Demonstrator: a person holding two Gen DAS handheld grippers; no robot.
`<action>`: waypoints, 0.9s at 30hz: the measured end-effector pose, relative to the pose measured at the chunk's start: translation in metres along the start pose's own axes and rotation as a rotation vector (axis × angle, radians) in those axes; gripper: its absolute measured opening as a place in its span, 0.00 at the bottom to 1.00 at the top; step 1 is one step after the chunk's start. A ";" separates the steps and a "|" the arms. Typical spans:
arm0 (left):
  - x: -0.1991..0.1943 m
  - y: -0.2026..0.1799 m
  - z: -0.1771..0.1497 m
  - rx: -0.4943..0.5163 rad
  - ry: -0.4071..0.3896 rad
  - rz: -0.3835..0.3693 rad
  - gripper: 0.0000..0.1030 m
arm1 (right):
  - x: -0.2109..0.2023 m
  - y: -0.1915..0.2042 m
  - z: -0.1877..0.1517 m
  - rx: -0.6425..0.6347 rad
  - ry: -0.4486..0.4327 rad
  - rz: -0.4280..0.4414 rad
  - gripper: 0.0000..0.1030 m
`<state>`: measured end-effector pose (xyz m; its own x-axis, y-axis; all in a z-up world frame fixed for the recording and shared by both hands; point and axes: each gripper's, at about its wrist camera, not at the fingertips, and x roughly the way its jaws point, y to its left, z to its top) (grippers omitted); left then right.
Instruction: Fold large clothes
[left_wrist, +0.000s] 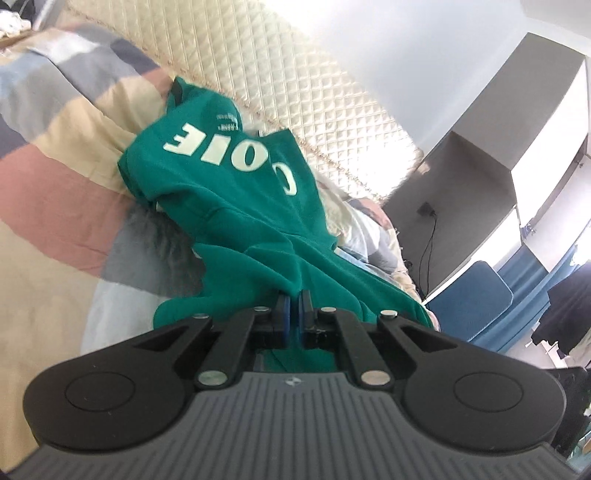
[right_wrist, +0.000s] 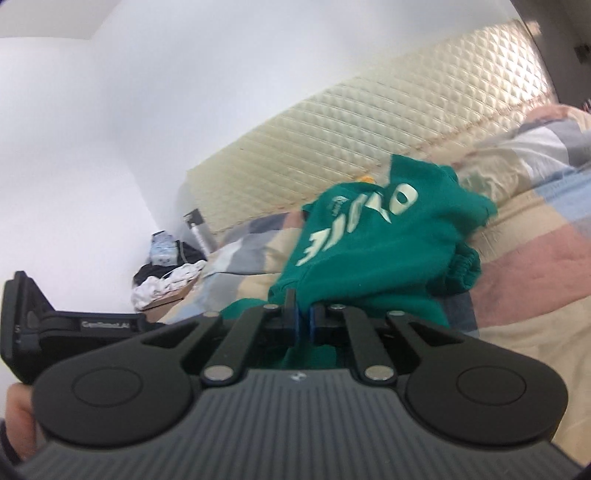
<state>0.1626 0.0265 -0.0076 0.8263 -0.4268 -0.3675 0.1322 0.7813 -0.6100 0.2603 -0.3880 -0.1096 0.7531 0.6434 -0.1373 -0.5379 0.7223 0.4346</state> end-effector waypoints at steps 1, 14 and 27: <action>-0.010 -0.003 -0.005 -0.004 -0.002 -0.002 0.04 | -0.008 0.005 -0.001 -0.002 -0.001 0.005 0.08; -0.095 -0.018 -0.062 0.003 0.032 0.068 0.04 | -0.068 0.050 -0.037 -0.041 0.096 0.031 0.08; -0.054 0.021 -0.078 -0.008 0.183 0.159 0.11 | -0.043 0.035 -0.064 0.016 0.305 -0.104 0.12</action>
<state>0.0781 0.0303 -0.0553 0.7233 -0.3750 -0.5798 0.0037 0.8418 -0.5398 0.1851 -0.3743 -0.1459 0.6541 0.6148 -0.4407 -0.4563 0.7853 0.4184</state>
